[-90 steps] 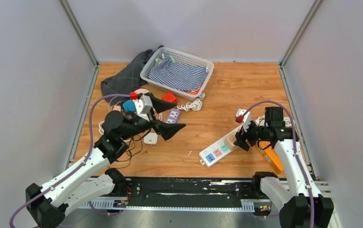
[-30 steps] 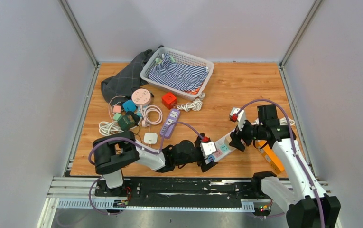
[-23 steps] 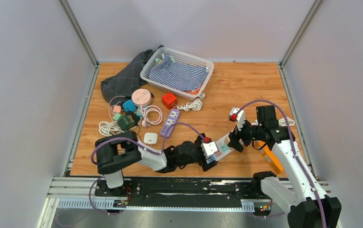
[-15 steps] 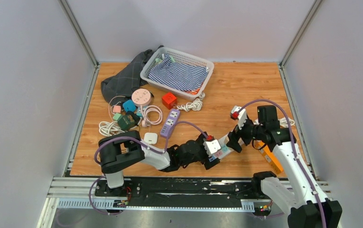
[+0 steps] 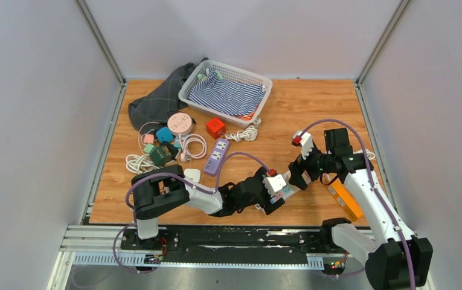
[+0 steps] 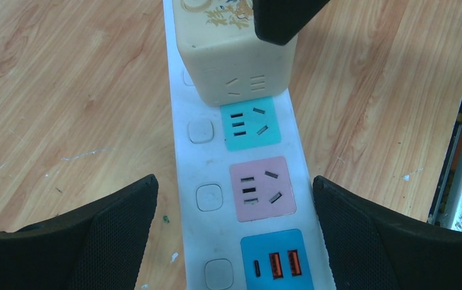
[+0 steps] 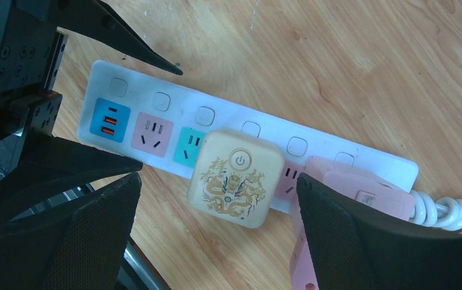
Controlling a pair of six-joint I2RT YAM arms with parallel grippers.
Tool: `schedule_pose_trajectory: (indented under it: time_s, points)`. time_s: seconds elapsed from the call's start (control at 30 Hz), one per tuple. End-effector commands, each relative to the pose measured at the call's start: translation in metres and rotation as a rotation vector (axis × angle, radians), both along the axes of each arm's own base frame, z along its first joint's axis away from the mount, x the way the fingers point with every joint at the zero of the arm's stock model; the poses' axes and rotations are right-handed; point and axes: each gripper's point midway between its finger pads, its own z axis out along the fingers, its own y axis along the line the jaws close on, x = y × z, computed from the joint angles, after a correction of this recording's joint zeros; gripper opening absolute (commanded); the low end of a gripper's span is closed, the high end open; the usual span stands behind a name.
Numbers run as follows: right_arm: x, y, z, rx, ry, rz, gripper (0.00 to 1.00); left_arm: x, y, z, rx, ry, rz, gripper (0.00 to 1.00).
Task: Pull the plug off the socket
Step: Remove the plug from the socket.
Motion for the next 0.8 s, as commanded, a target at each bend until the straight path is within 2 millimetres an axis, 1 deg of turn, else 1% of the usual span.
schedule_pose_trajectory:
  time_s: [0.0,0.1,0.23,0.3,0.43,0.57,0.63,0.77]
  points:
    - [-0.003,-0.004,-0.003,-0.032,0.024,-0.026,1.0,0.004,0.002,-0.018,0.06,0.007,0.038,0.99]
    - [-0.003,-0.004,-0.004,-0.033,0.023,-0.027,1.0,0.003,0.0,-0.024,0.057,0.035,0.048,0.97]
    - [-0.004,-0.004,-0.004,-0.033,0.023,-0.025,1.0,0.002,0.002,-0.025,0.052,0.049,0.056,0.96]
    - [-0.004,-0.004,-0.005,-0.033,0.028,-0.024,1.0,0.004,0.003,-0.027,0.049,0.06,0.074,0.94]
    - [-0.004,-0.003,-0.006,-0.035,0.037,-0.015,0.99,0.003,0.004,-0.033,0.037,0.105,0.106,0.93]
    - [-0.006,0.0,-0.005,-0.028,0.037,-0.001,0.99,0.004,0.01,-0.034,0.013,0.143,0.164,0.93]
    - [-0.006,0.0,-0.007,-0.032,0.041,0.002,0.99,0.004,0.012,-0.033,0.005,0.152,0.176,0.9]
    - [-0.004,0.0,-0.011,-0.05,0.058,-0.008,0.98,0.002,0.011,-0.033,-0.006,0.174,0.174,0.78]
